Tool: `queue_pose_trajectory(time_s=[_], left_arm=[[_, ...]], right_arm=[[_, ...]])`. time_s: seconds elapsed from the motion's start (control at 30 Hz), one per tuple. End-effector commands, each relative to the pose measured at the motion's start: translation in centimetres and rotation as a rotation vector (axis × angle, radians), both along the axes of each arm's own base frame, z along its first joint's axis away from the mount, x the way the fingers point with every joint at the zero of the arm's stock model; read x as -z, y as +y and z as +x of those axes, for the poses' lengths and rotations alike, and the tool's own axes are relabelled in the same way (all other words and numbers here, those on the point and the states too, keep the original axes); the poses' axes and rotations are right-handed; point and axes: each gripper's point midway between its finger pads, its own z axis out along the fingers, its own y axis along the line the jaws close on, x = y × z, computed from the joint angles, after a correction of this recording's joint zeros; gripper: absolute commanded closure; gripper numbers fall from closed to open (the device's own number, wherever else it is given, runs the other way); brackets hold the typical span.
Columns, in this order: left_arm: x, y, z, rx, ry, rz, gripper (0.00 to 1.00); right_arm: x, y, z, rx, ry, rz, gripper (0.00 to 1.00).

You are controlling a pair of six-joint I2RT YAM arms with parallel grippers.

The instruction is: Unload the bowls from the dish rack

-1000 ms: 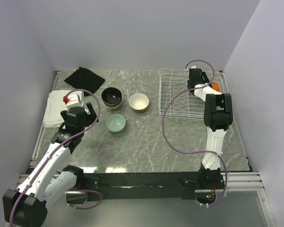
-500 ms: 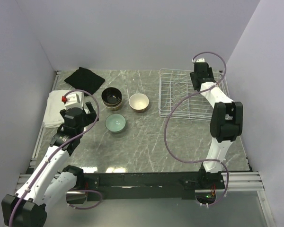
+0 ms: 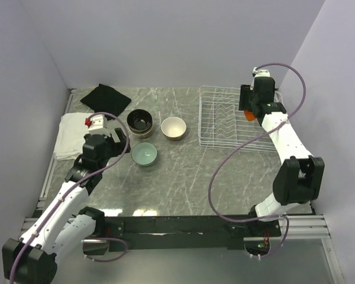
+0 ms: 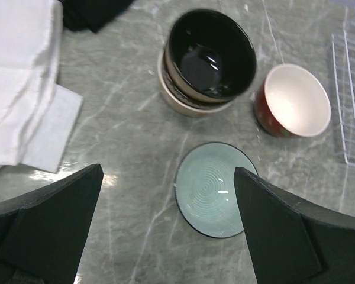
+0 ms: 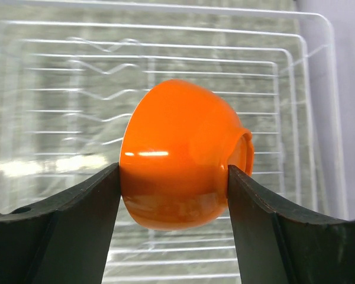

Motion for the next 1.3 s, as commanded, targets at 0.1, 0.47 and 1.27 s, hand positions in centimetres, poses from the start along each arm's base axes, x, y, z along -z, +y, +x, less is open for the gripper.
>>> queue_pose_trajectory(time_s=[0.1,0.47,1.27], left_arm=[[-2.4,-5.2,2.0,0.187,-0.023,-0.034,0.01],[-5.8,-12.8,3.8,0.394,-0.011,-0.172,0.01],[-5.4,-16.7,3.4,0.468,0.04,-0.405,0.23]], right_arm=[[-7.1,7.1,-2.8,-0.232,-0.172,0.251,0.73],[-8.7,21.4,-9.5,-0.715,-0.205,0.643,0.71],[-10.2,30.1,-16.4,-1.005,-0.181,1.33,0.71]])
